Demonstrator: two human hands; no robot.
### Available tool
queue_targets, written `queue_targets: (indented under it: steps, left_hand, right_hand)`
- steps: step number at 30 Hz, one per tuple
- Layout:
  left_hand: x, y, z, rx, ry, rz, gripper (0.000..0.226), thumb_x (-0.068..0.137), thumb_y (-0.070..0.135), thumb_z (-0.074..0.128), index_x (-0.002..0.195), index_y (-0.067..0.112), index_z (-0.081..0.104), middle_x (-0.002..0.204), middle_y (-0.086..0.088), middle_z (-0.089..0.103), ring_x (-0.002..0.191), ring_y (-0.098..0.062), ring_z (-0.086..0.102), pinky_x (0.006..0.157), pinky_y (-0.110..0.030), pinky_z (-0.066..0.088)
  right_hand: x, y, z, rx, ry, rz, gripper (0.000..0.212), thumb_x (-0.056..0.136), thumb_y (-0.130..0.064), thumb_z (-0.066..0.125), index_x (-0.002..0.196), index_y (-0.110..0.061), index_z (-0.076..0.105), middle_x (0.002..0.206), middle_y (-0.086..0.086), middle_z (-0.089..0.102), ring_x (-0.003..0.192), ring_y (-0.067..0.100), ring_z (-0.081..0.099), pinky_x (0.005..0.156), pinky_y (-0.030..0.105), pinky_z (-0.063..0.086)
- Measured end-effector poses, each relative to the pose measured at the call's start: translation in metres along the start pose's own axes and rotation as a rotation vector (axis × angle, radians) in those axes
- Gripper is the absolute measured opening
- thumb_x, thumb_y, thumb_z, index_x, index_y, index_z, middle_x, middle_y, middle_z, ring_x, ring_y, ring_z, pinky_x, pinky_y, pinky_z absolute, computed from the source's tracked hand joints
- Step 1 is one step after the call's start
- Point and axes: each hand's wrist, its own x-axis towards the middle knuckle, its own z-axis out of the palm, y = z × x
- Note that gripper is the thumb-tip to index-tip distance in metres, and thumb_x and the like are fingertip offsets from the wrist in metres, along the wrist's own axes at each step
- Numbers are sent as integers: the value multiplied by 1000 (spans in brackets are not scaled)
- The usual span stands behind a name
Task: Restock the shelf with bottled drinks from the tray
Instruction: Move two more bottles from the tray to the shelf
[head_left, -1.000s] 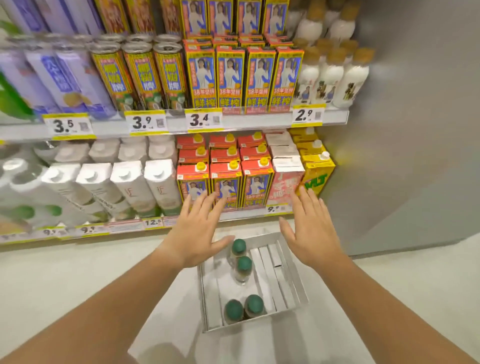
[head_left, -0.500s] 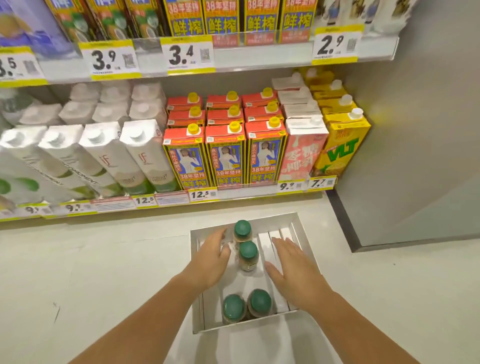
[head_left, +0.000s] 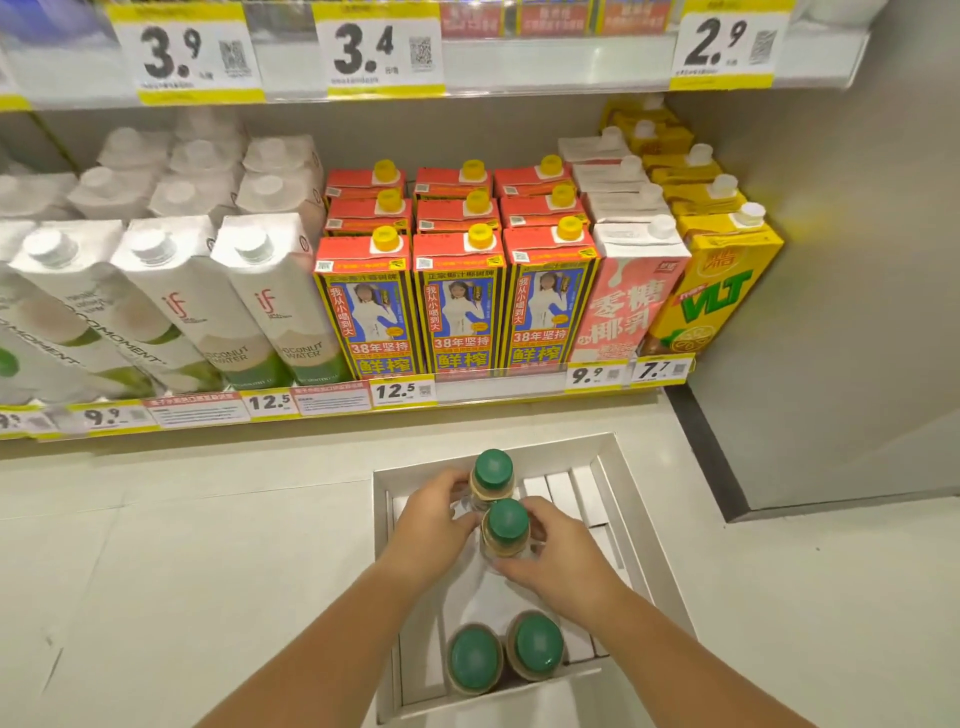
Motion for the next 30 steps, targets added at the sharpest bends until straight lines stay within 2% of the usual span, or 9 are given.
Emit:
queue_targets:
  steps: [2, 6, 10, 12, 15, 19, 23, 26, 30]
  left_hand:
    - [2, 0, 2, 3, -11, 18, 50, 76, 16, 83, 109, 41, 57, 107, 28, 62, 106, 10, 57, 98, -23, 46]
    - [1, -2, 12, 19, 6, 2, 66, 63, 29, 92, 119, 33, 59, 109, 21, 64, 105, 4, 58, 91, -17, 43]
    - [-2, -4, 24, -36, 98, -6, 59, 67, 27, 90, 113, 39, 55, 103, 26, 64, 99, 16, 57, 81, -8, 40]
    - [-2, -3, 27, -46, 139, -11, 53, 71, 25, 88, 108, 40, 54, 101, 27, 65, 98, 17, 57, 81, -9, 42]
    - [-4, -4, 24, -25, 156, 0, 48, 71, 27, 88, 104, 39, 55, 101, 24, 67, 98, 13, 59, 81, -12, 46]
    - [-12, 0, 8, -35, 180, 22, 46, 70, 30, 88, 103, 39, 57, 100, 23, 68, 98, 10, 61, 84, -21, 53]
    - [-26, 31, -21, -51, 195, 100, 40, 66, 42, 87, 92, 42, 57, 96, 25, 68, 94, 4, 63, 79, -22, 54]
    - [-34, 70, -51, -51, 157, 168, 43, 62, 46, 85, 96, 40, 59, 97, 22, 70, 94, 0, 65, 83, -25, 54]
    - [-32, 130, -96, -78, 74, 211, 47, 60, 37, 89, 97, 37, 61, 100, 15, 73, 97, -3, 68, 89, -28, 54]
  right_hand:
    - [-3, 5, -6, -21, -22, -16, 42, 66, -39, 85, 100, -40, 62, 98, -17, 73, 92, 1, 69, 83, 23, 55]
    - [-18, 21, -20, -54, -51, -7, 44, 63, -39, 82, 101, -42, 60, 97, -20, 72, 92, 1, 68, 83, 23, 56]
    - [-20, 21, -15, -31, -55, -37, 43, 68, -34, 81, 106, -42, 63, 102, -20, 72, 101, 0, 66, 86, 16, 53]
    - [-17, 20, -12, -7, -49, -49, 44, 70, -27, 83, 107, -43, 64, 104, -19, 72, 102, 0, 66, 83, 12, 52]
    - [-16, 22, -11, 48, -59, -36, 46, 69, -21, 84, 106, -40, 64, 103, -13, 74, 100, 6, 69, 86, 22, 56]
    - [-20, 15, -20, 103, -46, -54, 45, 65, -31, 85, 104, -44, 66, 102, -13, 75, 98, 6, 69, 85, 19, 55]
    - [-29, -15, -42, 134, -7, -72, 44, 66, -26, 89, 103, -41, 69, 100, -13, 75, 96, 4, 69, 81, 12, 51]
    - [-38, -55, -67, 127, 26, -100, 48, 63, -26, 89, 105, -37, 70, 101, -18, 75, 96, 2, 69, 80, 11, 50]
    - [-50, -122, -106, 102, 89, -165, 49, 60, -25, 86, 106, -35, 70, 100, -17, 75, 95, 5, 69, 89, 23, 53]
